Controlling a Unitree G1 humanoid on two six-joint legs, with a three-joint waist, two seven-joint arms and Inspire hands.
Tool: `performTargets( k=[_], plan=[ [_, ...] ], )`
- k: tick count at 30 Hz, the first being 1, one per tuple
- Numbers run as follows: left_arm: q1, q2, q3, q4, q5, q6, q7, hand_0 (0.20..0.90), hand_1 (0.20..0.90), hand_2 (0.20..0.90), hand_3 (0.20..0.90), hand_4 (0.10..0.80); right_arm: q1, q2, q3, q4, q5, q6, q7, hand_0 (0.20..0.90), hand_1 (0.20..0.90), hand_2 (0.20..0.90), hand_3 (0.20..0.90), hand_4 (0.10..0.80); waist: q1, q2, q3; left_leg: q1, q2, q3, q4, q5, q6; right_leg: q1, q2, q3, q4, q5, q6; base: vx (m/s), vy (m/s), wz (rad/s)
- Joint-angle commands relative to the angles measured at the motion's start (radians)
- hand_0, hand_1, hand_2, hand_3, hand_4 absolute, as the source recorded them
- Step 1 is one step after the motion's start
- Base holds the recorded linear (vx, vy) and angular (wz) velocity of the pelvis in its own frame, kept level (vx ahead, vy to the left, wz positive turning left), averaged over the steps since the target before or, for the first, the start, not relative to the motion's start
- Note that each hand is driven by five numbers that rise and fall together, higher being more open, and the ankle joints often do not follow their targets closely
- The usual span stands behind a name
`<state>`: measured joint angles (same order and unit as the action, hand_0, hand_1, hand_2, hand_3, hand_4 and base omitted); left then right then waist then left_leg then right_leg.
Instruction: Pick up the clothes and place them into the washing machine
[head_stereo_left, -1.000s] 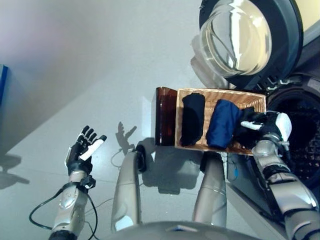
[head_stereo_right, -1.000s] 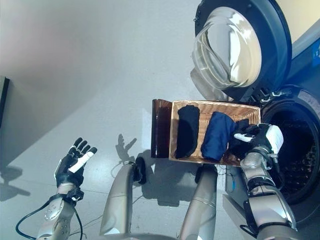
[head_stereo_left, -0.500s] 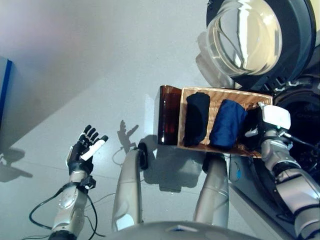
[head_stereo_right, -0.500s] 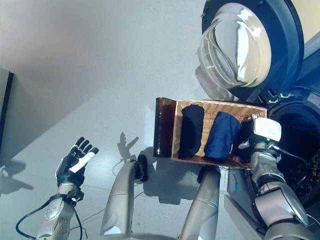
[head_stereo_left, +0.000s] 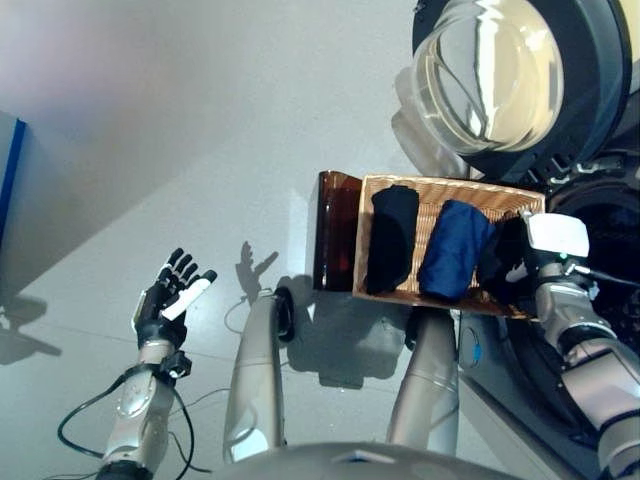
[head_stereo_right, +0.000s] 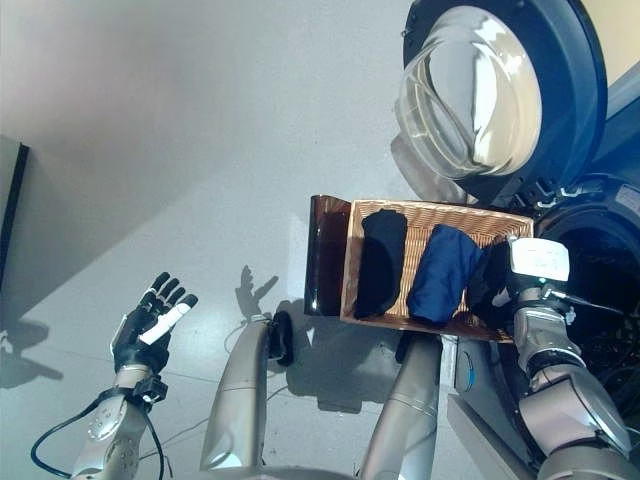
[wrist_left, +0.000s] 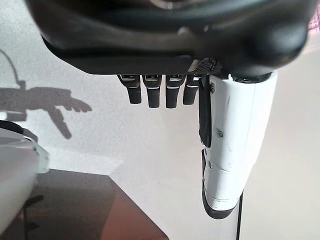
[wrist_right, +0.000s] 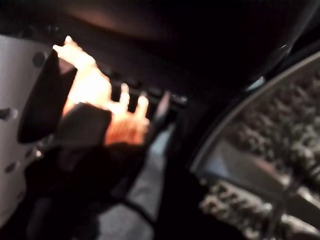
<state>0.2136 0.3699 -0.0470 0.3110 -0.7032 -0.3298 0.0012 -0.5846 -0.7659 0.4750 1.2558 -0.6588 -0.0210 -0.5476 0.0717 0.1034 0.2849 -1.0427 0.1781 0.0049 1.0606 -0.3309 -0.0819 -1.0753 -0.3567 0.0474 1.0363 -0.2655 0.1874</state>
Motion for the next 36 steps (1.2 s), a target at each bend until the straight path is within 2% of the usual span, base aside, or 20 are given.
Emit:
performTargets(
  k=[1, 10, 25, 29, 32, 33, 34, 35, 36],
  plan=[
    [0.049, 0.068, 0.050, -0.078, 0.000, -0.087, 0.005, 0.900, 0.900, 0.900, 0.900, 0.800, -0.006, -0.080, -0.022, 0.007, 0.028, 0.021, -0.018, 0.900, 0.900, 0.900, 0.900, 0.800, 0.008, 0.000, -0.027, 0.027, 0.050, -0.072, -0.076, 0.077, -0.087, 0.030, -0.013, 0.053, -0.041, 0.047, -0.007, 0.000, 0.000, 0.00],
    [0.041, 0.065, 0.050, -0.062, -0.004, -0.092, 0.019, 0.900, 0.900, 0.900, 0.900, 0.800, 0.029, -0.019, -0.010, -0.016, 0.047, -0.003, -0.012, 0.900, 0.900, 0.900, 0.900, 0.800, 0.005, -0.006, -0.030, 0.019, 0.050, -0.077, -0.086, 0.086, -0.092, 0.020, -0.012, 0.047, -0.033, 0.043, -0.013, 0.000, 0.000, 0.00],
    [0.041, 0.065, 0.053, -0.060, 0.002, -0.095, 0.015, 0.900, 0.900, 0.900, 0.900, 0.800, 0.064, 0.052, 0.075, 0.007, -0.069, 0.014, 0.032, 0.900, 0.900, 0.900, 0.900, 0.800, 0.004, -0.009, -0.040, 0.002, 0.051, -0.079, -0.079, 0.082, -0.088, 0.000, -0.013, 0.049, -0.023, 0.040, -0.011, 0.000, 0.000, 0.00],
    [0.043, 0.066, 0.053, -0.064, 0.002, -0.092, 0.011, 0.900, 0.900, 0.900, 0.900, 0.800, 0.059, 0.069, 0.094, 0.031, -0.103, 0.029, 0.052, 0.900, 0.900, 0.900, 0.900, 0.800, 0.009, -0.008, -0.039, -0.005, 0.050, -0.079, -0.070, 0.078, -0.086, -0.006, -0.015, 0.053, -0.015, 0.037, -0.011, -0.003, 0.001, 0.01],
    [0.050, 0.063, 0.053, -0.068, 0.006, -0.078, 0.004, 0.900, 0.900, 0.900, 0.900, 0.800, 0.041, 0.087, 0.135, 0.100, -0.189, 0.081, 0.103, 0.900, 0.900, 0.900, 0.900, 0.800, 0.017, -0.004, -0.041, -0.009, 0.048, -0.078, -0.066, 0.077, -0.086, -0.012, -0.017, 0.053, -0.011, 0.035, -0.013, 0.000, 0.000, 0.00],
    [0.053, 0.062, 0.055, -0.070, 0.009, -0.076, 0.004, 0.900, 0.900, 0.900, 0.900, 0.800, 0.035, 0.091, 0.127, 0.110, -0.187, 0.087, 0.105, 0.538, 0.538, 0.538, 0.538, 0.541, 0.018, -0.003, -0.041, -0.009, 0.048, -0.078, -0.066, 0.077, -0.085, -0.012, -0.018, 0.054, -0.010, 0.036, -0.013, 0.000, 0.000, 0.00],
    [0.056, 0.060, 0.059, -0.072, 0.008, -0.073, 0.003, 0.900, 0.900, 0.900, 0.900, 0.800, 0.029, 0.094, 0.120, 0.117, -0.183, 0.095, 0.105, 0.362, 0.362, 0.362, 0.362, 0.416, 0.020, -0.002, -0.040, -0.008, 0.047, -0.077, -0.067, 0.079, -0.085, -0.013, -0.018, 0.054, -0.010, 0.037, -0.013, 0.000, 0.000, 0.00],
    [0.057, 0.060, 0.062, -0.071, 0.012, -0.072, 0.003, 0.900, 0.900, 0.900, 0.900, 0.800, 0.029, 0.095, 0.118, 0.123, -0.186, 0.099, 0.104, 0.200, 0.200, 0.200, 0.200, 0.300, 0.022, -0.002, -0.039, -0.008, 0.047, -0.078, -0.068, 0.080, -0.085, -0.011, -0.017, 0.055, -0.011, 0.037, -0.013, 0.000, 0.000, 0.00],
    [0.058, 0.061, 0.066, -0.069, 0.013, -0.072, 0.003, 0.900, 0.900, 0.900, 0.900, 0.800, 0.025, 0.094, 0.117, 0.124, -0.189, 0.104, 0.104, 0.200, 0.200, 0.200, 0.200, 0.300, 0.023, -0.003, -0.038, -0.008, 0.046, -0.078, -0.068, 0.081, -0.085, -0.011, -0.016, 0.055, -0.011, 0.037, -0.013, 0.000, 0.000, 0.00]
  ],
)
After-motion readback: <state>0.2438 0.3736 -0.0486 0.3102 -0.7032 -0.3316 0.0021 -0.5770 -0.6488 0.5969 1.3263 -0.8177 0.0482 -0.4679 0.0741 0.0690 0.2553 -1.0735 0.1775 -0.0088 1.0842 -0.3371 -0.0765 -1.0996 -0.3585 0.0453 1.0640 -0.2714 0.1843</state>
